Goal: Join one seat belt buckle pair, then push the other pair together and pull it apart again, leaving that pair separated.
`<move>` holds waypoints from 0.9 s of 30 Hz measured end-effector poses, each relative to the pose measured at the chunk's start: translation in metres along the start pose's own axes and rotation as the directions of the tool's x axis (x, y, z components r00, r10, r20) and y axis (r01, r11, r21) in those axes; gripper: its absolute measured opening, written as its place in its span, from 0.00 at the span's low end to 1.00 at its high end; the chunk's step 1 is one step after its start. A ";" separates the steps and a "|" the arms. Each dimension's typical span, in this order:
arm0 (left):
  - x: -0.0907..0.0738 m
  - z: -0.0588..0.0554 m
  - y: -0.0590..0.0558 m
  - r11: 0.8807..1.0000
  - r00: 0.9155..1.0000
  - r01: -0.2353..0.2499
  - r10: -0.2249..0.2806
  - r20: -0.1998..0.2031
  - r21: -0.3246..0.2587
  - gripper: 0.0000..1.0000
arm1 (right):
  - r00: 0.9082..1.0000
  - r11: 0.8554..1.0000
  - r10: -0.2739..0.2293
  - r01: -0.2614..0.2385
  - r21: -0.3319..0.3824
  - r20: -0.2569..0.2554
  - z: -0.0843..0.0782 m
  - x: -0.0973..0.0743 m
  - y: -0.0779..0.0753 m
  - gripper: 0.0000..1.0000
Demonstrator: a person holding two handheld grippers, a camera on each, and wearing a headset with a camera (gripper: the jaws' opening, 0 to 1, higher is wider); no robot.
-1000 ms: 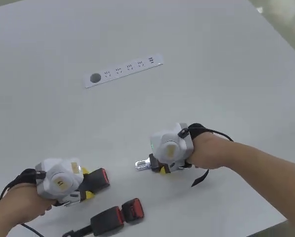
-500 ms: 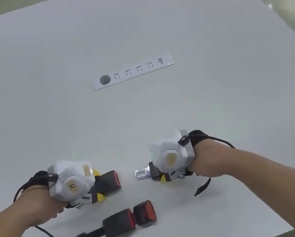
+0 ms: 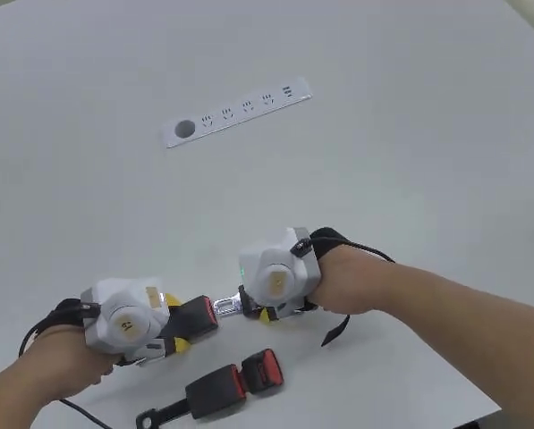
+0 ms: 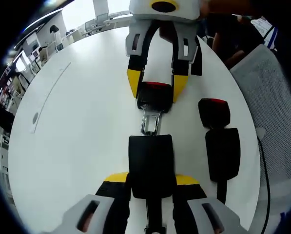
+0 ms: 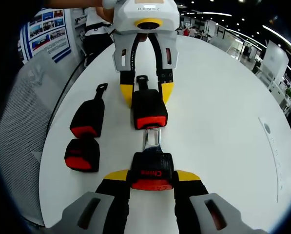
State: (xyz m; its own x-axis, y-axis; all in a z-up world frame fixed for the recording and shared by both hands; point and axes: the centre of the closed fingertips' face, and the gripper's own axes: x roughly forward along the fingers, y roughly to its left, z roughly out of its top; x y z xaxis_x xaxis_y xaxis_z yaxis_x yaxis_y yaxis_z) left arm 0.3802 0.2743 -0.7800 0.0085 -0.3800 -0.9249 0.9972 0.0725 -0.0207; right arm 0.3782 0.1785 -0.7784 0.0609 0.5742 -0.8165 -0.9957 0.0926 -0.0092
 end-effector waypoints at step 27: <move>0.003 -0.001 0.000 1.000 1.000 -0.004 0.004 -0.001 0.011 0.33 | 1.000 0.998 0.019 -0.020 -0.061 -0.008 0.018 0.011 0.000 0.30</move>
State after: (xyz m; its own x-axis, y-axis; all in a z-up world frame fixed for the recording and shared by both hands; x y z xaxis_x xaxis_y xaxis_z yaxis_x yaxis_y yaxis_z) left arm 0.3798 0.2745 -0.7831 0.0128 -0.3791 -0.9253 0.9979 0.0637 -0.0123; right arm 0.3802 0.1992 -0.7773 0.0411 0.5691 -0.8212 -0.9991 0.0316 -0.0281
